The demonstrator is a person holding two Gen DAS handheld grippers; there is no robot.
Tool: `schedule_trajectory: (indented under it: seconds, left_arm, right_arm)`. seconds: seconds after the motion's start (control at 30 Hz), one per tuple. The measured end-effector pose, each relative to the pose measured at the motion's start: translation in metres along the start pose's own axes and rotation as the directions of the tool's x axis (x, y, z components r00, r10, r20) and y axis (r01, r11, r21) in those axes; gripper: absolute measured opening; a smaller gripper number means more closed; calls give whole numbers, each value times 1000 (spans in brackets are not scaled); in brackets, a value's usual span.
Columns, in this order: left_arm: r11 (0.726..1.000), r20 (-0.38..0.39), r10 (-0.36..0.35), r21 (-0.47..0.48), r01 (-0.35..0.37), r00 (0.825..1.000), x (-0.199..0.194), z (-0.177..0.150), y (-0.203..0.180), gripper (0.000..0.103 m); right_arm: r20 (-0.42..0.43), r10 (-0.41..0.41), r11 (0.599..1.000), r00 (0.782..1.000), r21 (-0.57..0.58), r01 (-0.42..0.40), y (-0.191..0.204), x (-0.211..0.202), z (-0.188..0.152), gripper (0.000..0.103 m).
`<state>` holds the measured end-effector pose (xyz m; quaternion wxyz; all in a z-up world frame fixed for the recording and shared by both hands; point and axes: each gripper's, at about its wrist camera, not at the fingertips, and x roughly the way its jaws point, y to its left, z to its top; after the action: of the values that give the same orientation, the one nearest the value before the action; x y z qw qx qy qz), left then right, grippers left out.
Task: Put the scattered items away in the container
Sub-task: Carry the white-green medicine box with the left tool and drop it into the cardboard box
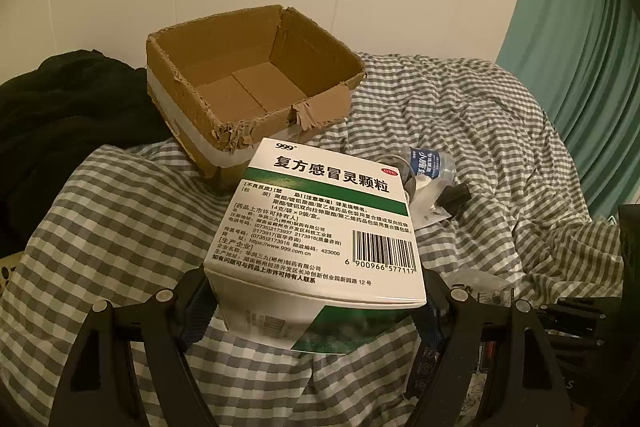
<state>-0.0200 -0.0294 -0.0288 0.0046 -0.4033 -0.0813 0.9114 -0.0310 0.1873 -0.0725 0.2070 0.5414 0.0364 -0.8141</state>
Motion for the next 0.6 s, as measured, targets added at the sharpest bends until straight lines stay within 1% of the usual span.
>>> schedule_trajectory:
  seconds: [0.6]
  left_arm:
    - [1000, -1, 2, 0, -2, 1000, 0, 0, -2, 82]
  right_arm:
    - [3, -17, 1000, 1000, 0, 17, 0, -1, -1, 14]
